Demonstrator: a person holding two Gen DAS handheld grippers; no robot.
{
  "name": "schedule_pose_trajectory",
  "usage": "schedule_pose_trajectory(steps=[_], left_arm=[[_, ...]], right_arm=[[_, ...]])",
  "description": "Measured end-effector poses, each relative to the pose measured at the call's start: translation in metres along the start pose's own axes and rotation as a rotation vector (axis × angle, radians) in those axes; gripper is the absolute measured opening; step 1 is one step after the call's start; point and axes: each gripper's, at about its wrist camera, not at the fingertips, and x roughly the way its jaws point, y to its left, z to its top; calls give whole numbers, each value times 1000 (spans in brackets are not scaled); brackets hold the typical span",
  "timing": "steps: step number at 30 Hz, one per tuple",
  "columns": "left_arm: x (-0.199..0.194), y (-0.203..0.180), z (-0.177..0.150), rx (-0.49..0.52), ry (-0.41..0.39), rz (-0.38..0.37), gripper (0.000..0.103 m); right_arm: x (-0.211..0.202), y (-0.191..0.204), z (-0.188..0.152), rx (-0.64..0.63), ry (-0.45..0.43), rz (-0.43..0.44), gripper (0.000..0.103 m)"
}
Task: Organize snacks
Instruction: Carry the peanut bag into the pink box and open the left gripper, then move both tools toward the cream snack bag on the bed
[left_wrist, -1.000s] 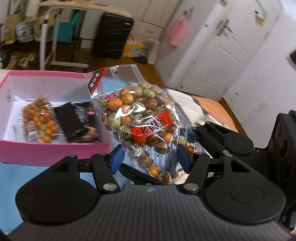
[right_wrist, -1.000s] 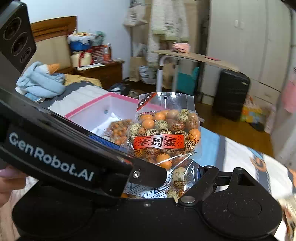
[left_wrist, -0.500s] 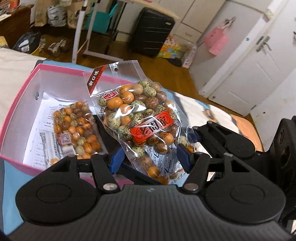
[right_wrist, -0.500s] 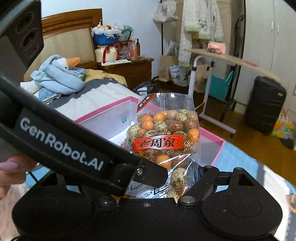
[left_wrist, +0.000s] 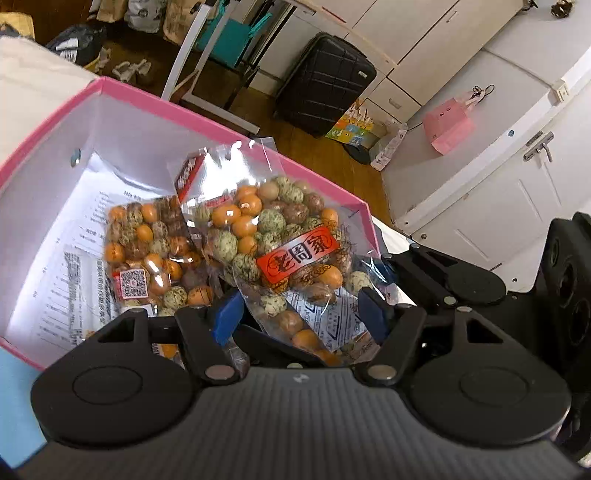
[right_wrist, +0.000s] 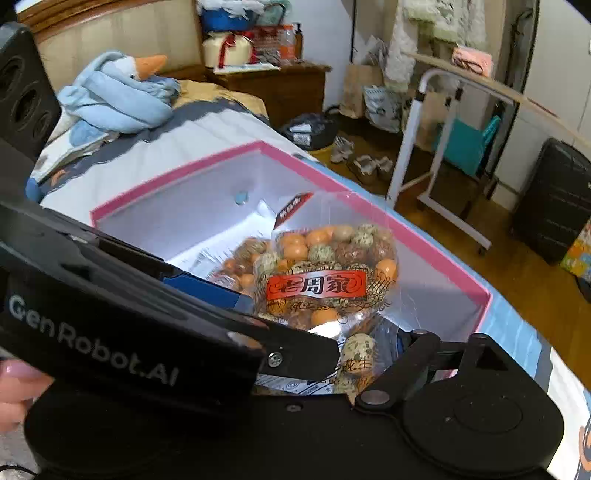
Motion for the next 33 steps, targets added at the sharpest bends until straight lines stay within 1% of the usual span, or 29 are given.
schedule_pose_trajectory(steps=[2, 3, 4, 6, 9, 14, 19, 21, 25, 28, 33], left_arm=[[2, 3, 0, -30, 10, 8, 66], [1, 4, 0, -39, 9, 7, 66], [-1, 5, 0, -39, -7, -3, 66], [-11, 3, -1, -28, -40, -8, 67], [-24, -3, -3, -7, -68, -13, 67], [-46, -22, -9, 60, -83, -2, 67], [-65, -54, -24, 162, -82, 13, 67], [-69, -69, -32, 212, -76, 17, 67], [-69, -99, -48, 288, -64, -8, 67], [-67, -118, -60, 329, -53, -27, 67], [-53, -155, -73, 407, -14, -52, 67]], right_arm=[[2, -3, -1, 1, 2, -29, 94], [3, -5, -2, 17, 21, -38, 94], [2, -7, -3, 32, 29, -30, 95], [-7, -8, -9, 38, 1, -20, 95], [-24, -5, -18, 40, -42, -20, 95], [-74, -1, -35, 38, -142, -30, 95], [-126, 1, -61, 57, -207, -110, 95], [-145, -2, -74, 80, -219, -146, 95], [-185, -15, -106, 163, -261, -198, 95], [-212, -29, -134, 260, -286, -242, 95], [-246, -53, -176, 372, -269, -344, 95]])
